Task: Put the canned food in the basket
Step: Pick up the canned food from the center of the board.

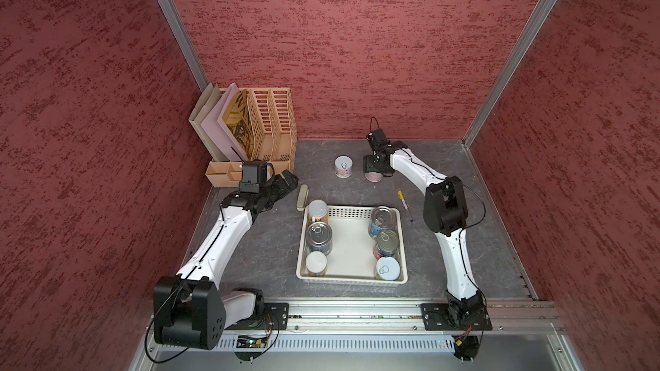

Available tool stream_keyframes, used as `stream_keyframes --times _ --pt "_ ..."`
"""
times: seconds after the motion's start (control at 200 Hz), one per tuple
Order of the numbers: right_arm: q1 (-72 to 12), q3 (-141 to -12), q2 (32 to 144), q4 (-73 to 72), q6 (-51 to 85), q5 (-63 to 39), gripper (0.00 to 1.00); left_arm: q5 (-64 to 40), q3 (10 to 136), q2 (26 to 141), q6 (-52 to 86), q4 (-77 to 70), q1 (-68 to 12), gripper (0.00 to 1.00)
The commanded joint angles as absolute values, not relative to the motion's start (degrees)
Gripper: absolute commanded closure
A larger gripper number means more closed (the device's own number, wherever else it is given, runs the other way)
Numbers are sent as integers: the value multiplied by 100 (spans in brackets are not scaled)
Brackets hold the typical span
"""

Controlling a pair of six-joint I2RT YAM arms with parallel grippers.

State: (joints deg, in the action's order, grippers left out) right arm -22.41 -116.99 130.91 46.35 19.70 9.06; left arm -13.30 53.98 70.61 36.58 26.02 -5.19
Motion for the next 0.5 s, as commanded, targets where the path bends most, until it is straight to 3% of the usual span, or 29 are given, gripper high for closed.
stream_keyframes --times 0.0,0.496 --pt "-2276 -11681 12496 4095 2046 898 51 -1380 5414 7058 3651 2531 -511 0" --pt "-2849 -11209 11544 4078 2000 1232 53 -1383 5432 6918 3665 2542 -519 0"
